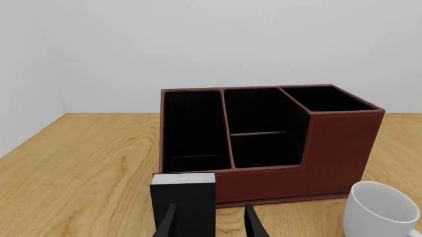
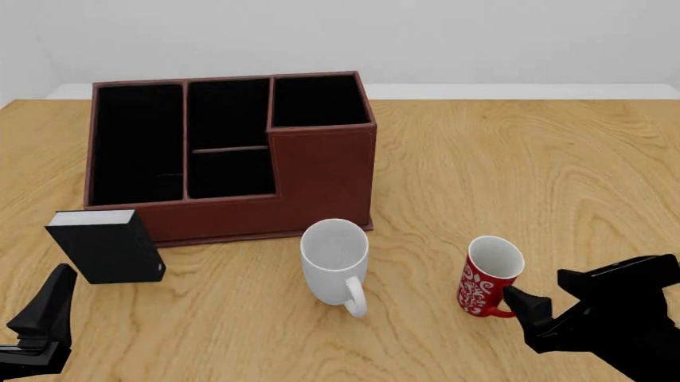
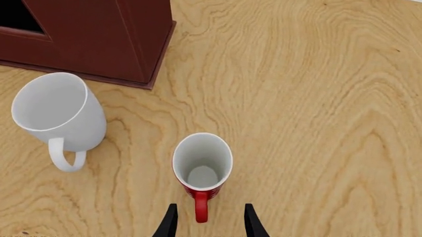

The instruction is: Pick up the red mug and place it to the right of the caddy.

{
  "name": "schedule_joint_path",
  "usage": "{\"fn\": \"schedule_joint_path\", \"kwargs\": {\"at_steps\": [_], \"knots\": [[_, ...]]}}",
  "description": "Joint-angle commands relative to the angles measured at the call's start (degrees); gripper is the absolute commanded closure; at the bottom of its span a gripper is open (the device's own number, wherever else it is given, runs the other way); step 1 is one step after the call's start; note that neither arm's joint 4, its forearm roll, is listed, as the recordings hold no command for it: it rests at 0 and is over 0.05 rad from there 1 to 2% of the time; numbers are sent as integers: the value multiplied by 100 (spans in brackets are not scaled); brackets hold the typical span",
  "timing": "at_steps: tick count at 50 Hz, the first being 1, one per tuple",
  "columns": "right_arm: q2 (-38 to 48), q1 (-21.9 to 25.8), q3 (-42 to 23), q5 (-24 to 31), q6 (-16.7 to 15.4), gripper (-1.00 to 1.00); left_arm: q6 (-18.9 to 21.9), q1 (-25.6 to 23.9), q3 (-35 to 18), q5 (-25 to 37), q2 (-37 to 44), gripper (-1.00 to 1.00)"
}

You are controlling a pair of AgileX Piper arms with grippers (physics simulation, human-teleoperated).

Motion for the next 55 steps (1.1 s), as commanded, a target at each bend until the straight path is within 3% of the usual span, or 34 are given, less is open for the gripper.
{"fn": "schedule_joint_path", "kwargs": {"at_steps": [1, 45, 54, 55], "knots": [[259, 1, 118, -264, -4, -100, 0, 0, 0, 0, 0, -100], [1937, 40, 432, -1756, -14, -100, 0, 0, 0, 0, 0, -100], [1960, 87, 480, -1788, 30, -100, 0, 0, 0, 0, 0, -100], [1899, 73, 481, -1742, 24, 100, 0, 0, 0, 0, 0, -100]]}}
